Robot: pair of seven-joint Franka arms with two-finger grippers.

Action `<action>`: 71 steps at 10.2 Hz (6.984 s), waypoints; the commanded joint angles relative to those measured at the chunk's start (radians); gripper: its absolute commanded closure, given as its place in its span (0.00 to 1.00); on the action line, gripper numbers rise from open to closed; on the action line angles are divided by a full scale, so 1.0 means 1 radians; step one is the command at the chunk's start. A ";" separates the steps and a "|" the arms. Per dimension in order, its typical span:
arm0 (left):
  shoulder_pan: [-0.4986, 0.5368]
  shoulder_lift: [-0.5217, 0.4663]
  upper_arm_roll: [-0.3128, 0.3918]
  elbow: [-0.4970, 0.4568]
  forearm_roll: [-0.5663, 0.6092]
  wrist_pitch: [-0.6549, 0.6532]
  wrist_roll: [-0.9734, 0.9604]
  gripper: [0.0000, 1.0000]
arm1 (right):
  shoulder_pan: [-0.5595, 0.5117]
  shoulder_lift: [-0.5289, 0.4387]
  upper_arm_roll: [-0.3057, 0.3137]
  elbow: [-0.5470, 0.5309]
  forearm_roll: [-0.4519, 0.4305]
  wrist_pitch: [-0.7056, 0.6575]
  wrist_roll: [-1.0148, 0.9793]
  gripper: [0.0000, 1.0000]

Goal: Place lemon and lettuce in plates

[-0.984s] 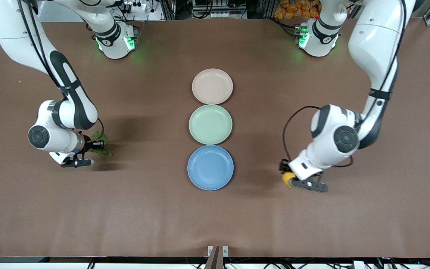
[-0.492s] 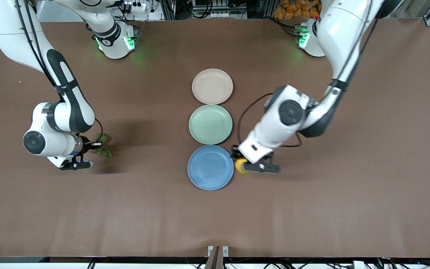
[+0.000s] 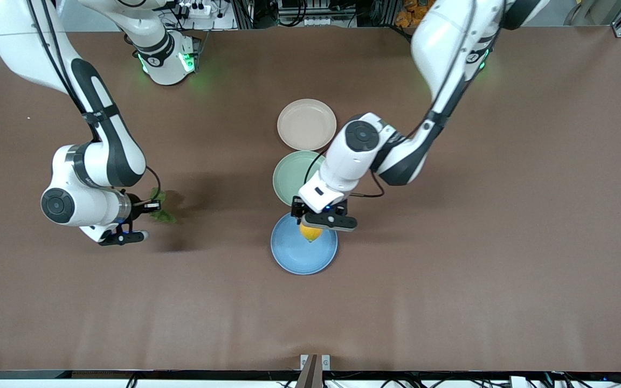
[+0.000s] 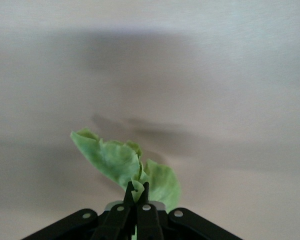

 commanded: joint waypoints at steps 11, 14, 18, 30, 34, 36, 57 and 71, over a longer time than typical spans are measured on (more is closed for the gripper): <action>-0.055 0.140 0.055 0.025 -0.011 0.101 -0.018 0.40 | 0.526 -0.150 0.023 0.008 0.216 -0.157 0.674 1.00; -0.046 0.118 0.058 0.021 -0.005 0.093 -0.017 0.00 | 0.684 -0.136 0.022 -0.030 0.211 -0.055 0.841 1.00; -0.032 0.037 0.089 0.022 -0.003 0.026 -0.012 0.00 | 0.769 -0.121 0.022 -0.125 0.211 0.092 0.901 1.00; 0.371 -0.507 0.086 0.018 -0.001 -0.919 0.482 0.00 | 0.823 -0.070 0.020 -0.098 0.214 0.173 1.009 0.00; 0.427 -0.612 0.084 0.016 -0.012 -1.020 0.502 0.00 | 0.657 -0.136 0.012 -0.011 0.199 -0.029 0.851 0.00; 0.454 -0.665 0.085 0.015 -0.015 -1.060 0.508 0.00 | 0.494 -0.141 0.011 0.095 0.191 -0.158 0.718 0.00; 0.574 -0.712 0.020 -0.001 -0.011 -1.155 0.530 0.00 | -0.093 -0.486 -0.003 0.333 -0.074 -0.542 0.216 0.00; 0.577 -0.696 0.022 -0.001 -0.011 -1.129 0.571 0.00 | -0.107 -0.490 0.040 0.275 -0.108 -0.498 0.146 0.00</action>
